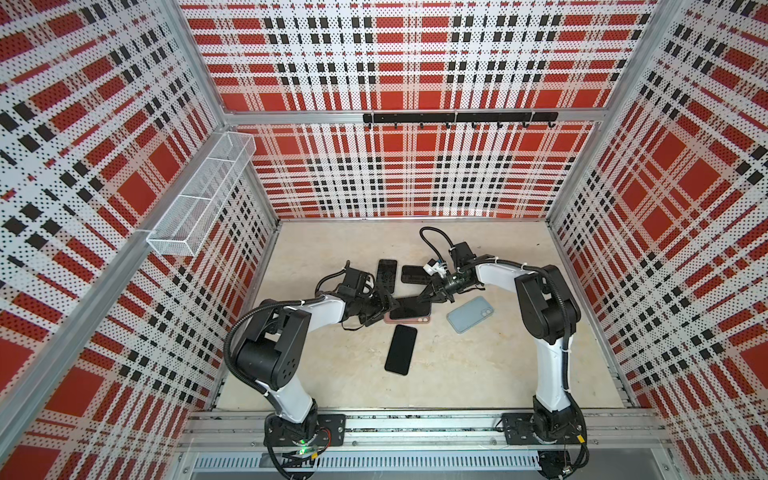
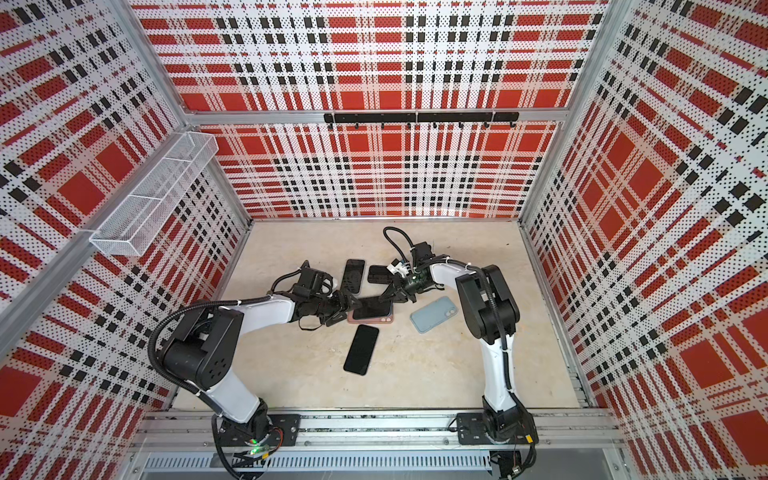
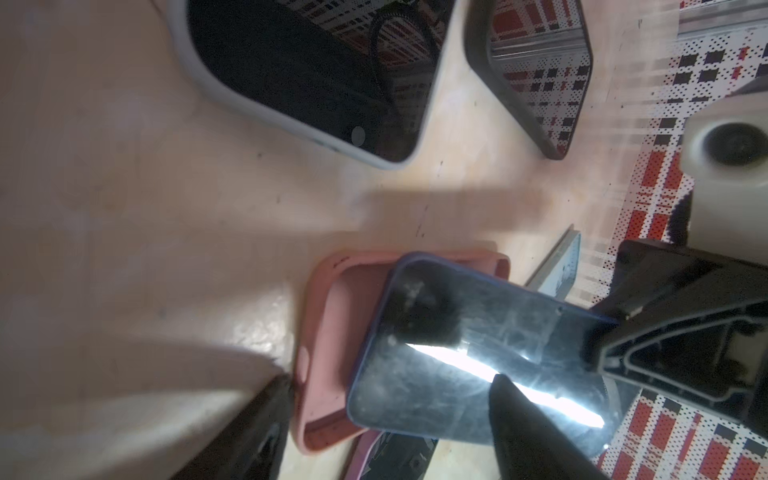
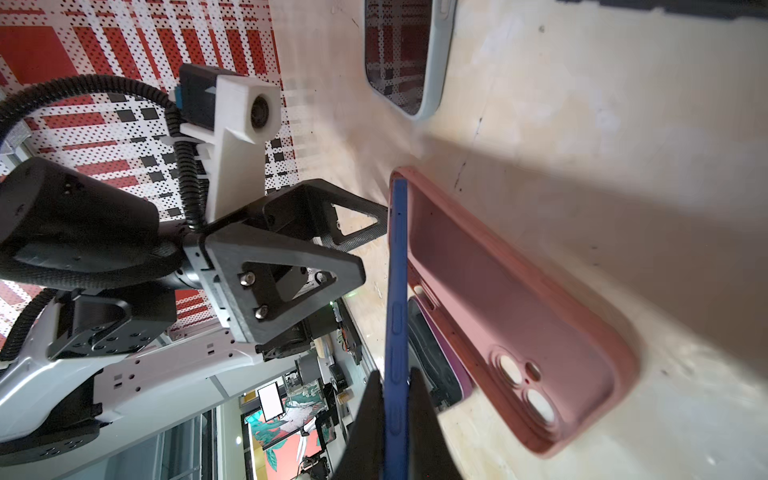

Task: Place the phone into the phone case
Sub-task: 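Lower the blue phone's edge into the pink case with the right gripper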

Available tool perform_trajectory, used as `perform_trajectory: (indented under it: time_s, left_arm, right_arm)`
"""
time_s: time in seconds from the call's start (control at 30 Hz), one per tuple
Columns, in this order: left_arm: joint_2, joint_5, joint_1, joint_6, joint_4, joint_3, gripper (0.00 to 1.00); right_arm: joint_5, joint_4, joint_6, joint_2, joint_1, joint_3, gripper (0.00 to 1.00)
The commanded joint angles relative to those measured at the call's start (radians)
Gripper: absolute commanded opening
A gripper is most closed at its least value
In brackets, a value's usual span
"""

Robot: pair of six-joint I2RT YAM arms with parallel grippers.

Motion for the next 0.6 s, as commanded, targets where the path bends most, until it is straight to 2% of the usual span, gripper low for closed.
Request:
perform_trajectory:
  time_s: [0.0,0.57]
  left_arm:
    - [0.02,0.0,-0.012,-0.025,0.036,-0.01,0.77]
    - [0.039,-0.005,-0.022,-0.03,0.037,0.012,0.76]
  right_arm:
    - [-0.019,-0.026,-0.048,0.03,0.009,0.03,0.0]
    - [0.08,-0.077,-0.085,0.147,0.011,0.067,0.0]
